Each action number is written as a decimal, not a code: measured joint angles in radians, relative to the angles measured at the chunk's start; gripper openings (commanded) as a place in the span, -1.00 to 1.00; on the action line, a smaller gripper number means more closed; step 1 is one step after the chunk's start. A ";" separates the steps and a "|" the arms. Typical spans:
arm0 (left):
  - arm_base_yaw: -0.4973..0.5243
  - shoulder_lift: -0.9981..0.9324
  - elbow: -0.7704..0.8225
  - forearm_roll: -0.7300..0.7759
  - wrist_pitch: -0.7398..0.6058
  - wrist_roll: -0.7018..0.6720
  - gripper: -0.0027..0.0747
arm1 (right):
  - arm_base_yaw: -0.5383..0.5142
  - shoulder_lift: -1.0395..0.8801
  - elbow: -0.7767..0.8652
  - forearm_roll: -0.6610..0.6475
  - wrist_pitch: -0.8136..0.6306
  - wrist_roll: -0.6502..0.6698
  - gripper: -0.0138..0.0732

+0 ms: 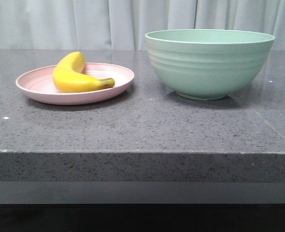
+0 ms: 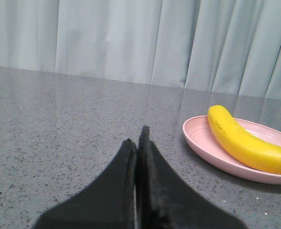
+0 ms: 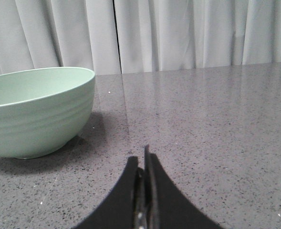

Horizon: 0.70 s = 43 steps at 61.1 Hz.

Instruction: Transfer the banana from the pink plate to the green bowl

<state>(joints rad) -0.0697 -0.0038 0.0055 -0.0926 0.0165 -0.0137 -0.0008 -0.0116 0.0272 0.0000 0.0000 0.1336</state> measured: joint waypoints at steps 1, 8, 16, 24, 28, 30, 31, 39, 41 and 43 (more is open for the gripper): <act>0.000 0.000 0.000 0.000 0.000 0.000 -0.98 | 0.000 0.000 0.000 0.000 0.000 0.000 -0.84; 0.000 0.000 0.000 0.000 -0.017 0.000 -0.98 | 0.000 0.000 0.000 0.000 -0.027 0.000 -0.84; 0.000 0.000 -0.006 -0.025 -0.027 0.000 -0.98 | 0.000 0.000 -0.011 0.000 -0.011 0.000 -0.84; 0.000 0.000 -0.084 -0.037 -0.007 0.000 -0.98 | 0.000 0.000 -0.105 0.000 0.074 0.000 -0.84; 0.000 0.000 -0.159 -0.041 0.019 0.000 -0.98 | 0.000 0.000 -0.167 0.000 0.121 0.000 -0.84; 0.000 0.011 -0.201 -0.041 0.041 0.000 -0.98 | 0.000 0.000 -0.211 0.000 0.154 0.000 -0.84; 0.000 0.016 -0.228 -0.041 0.049 0.000 -0.98 | 0.000 0.002 -0.234 0.000 0.168 0.000 -0.84; 0.000 0.110 -0.417 -0.041 0.174 0.000 -0.98 | 0.000 0.072 -0.388 0.000 0.266 0.000 -0.84; 0.000 0.133 -0.463 -0.041 0.204 0.000 -0.98 | 0.000 0.099 -0.426 0.000 0.291 0.000 -0.84; 0.000 0.163 -0.509 -0.041 0.241 0.000 -0.98 | 0.000 0.128 -0.464 0.000 0.318 0.000 -0.84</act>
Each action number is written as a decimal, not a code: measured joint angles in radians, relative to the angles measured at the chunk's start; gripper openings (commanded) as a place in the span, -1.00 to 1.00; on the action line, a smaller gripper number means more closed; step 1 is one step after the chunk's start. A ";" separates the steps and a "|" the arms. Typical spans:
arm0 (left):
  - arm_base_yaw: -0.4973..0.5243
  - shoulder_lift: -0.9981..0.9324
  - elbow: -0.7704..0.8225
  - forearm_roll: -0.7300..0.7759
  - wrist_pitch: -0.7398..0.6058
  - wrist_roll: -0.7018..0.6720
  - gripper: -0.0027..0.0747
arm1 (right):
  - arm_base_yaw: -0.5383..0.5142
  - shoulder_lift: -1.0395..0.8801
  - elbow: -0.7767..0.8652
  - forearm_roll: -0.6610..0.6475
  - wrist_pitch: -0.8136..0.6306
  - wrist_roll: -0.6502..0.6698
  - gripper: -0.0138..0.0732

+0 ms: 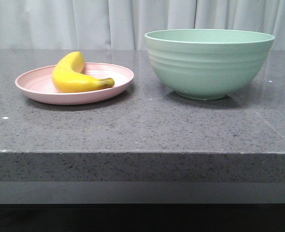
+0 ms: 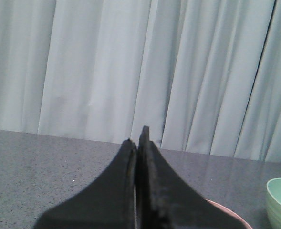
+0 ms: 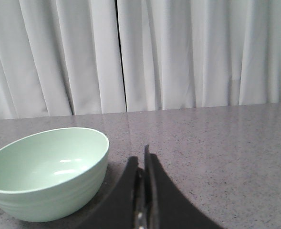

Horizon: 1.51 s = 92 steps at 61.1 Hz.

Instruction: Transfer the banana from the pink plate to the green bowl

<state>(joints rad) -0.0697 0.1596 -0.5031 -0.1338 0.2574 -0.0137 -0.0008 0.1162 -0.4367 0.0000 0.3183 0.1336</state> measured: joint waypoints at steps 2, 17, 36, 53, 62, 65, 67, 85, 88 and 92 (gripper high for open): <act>0.000 0.031 -0.044 0.000 0.038 0.000 -0.98 | 0.000 0.029 -0.037 0.000 0.027 0.000 -0.84; 0.000 0.253 -0.260 0.000 0.268 0.000 -0.98 | 0.000 0.249 -0.239 0.000 0.209 0.000 -0.84; 0.000 0.399 -0.266 0.000 0.302 0.006 -0.98 | 0.000 0.436 -0.249 0.000 0.250 0.000 -0.84; 0.000 0.469 -0.266 0.039 0.315 0.006 -0.98 | 0.000 0.527 -0.249 0.000 0.279 -0.048 -0.84; 0.000 0.481 -0.266 0.069 0.319 0.006 -0.93 | 0.000 0.534 -0.249 0.000 0.286 -0.079 -0.62; 0.000 0.483 -0.266 0.072 0.319 0.006 -0.79 | 0.000 0.534 -0.249 0.000 0.286 -0.079 -0.41; 0.000 0.485 -0.266 0.073 0.319 0.006 -0.67 | 0.000 0.534 -0.249 0.000 0.286 -0.081 -0.24; 0.000 0.490 -0.266 0.074 0.321 0.006 0.51 | 0.000 0.534 -0.249 0.000 0.286 -0.085 0.58; 0.000 0.497 -0.266 0.074 0.321 0.006 0.49 | 0.000 0.534 -0.249 0.000 0.286 -0.085 0.58; 0.000 0.509 -0.266 0.074 0.321 0.006 0.48 | 0.000 0.534 -0.249 0.000 0.286 -0.085 0.58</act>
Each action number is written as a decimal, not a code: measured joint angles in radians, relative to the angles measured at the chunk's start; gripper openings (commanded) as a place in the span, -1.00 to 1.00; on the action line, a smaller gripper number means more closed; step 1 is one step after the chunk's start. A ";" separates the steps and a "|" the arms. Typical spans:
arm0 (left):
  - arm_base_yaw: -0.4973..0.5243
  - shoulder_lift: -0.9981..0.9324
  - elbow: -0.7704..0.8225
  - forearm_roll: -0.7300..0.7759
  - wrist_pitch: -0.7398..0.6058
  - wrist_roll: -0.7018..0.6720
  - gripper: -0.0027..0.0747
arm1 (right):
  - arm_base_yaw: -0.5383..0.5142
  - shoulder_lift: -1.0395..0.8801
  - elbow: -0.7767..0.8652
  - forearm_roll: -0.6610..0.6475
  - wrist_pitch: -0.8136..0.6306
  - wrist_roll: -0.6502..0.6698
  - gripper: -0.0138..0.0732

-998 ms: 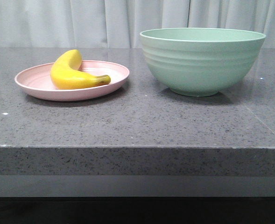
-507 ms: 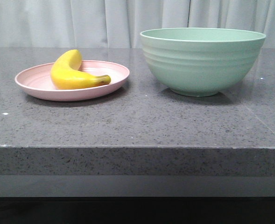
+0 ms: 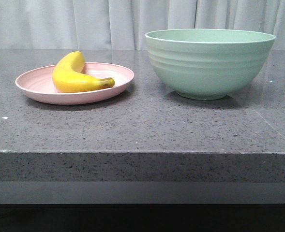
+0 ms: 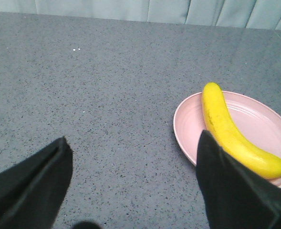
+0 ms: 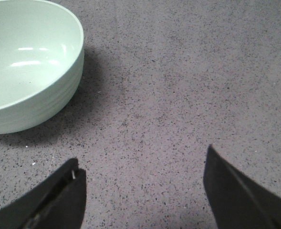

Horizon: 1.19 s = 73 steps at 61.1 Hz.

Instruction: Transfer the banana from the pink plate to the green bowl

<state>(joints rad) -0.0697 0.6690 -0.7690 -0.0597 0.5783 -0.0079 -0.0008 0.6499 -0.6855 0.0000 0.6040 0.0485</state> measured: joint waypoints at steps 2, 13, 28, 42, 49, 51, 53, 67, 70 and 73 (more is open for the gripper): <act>0.000 0.006 0.000 -0.002 0.000 0.000 0.48 | 0.000 0.000 0.000 0.000 0.000 0.000 0.58; 0.000 0.067 -0.028 -0.090 0.026 0.045 0.48 | 0.000 0.000 0.000 0.000 0.000 0.000 0.58; -0.017 0.200 -0.136 -0.180 0.142 0.112 0.48 | 0.000 0.000 0.000 0.000 0.002 -0.002 0.58; -0.149 0.308 -0.216 -0.188 0.148 0.136 0.48 | 0.000 0.000 0.000 0.000 0.002 -0.002 0.58; -0.223 0.368 -0.258 -0.191 0.148 0.140 0.48 | 0.000 0.000 0.000 0.000 0.002 -0.002 0.58; -0.238 0.383 -0.270 -0.191 0.148 0.140 0.48 | 0.000 0.000 0.000 0.000 0.002 -0.002 0.58; -0.250 0.404 -0.286 -0.191 0.151 0.134 0.48 | 0.000 0.000 0.000 0.000 0.002 -0.002 0.58; -0.291 0.571 -0.429 -0.189 0.240 0.043 0.48 | 0.000 0.000 0.000 0.000 0.002 -0.002 0.58; -0.293 0.618 -0.470 -0.182 0.260 0.026 0.48 | 0.000 0.000 0.000 0.000 0.002 -0.002 0.58; -0.293 0.655 -0.500 -0.165 0.279 0.008 0.48 | 0.000 0.000 0.000 0.000 0.002 -0.002 0.58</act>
<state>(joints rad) -0.3629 1.3235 -1.2691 -0.2252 0.8577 0.0000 -0.0008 0.6499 -0.6855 0.0000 0.6056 0.0469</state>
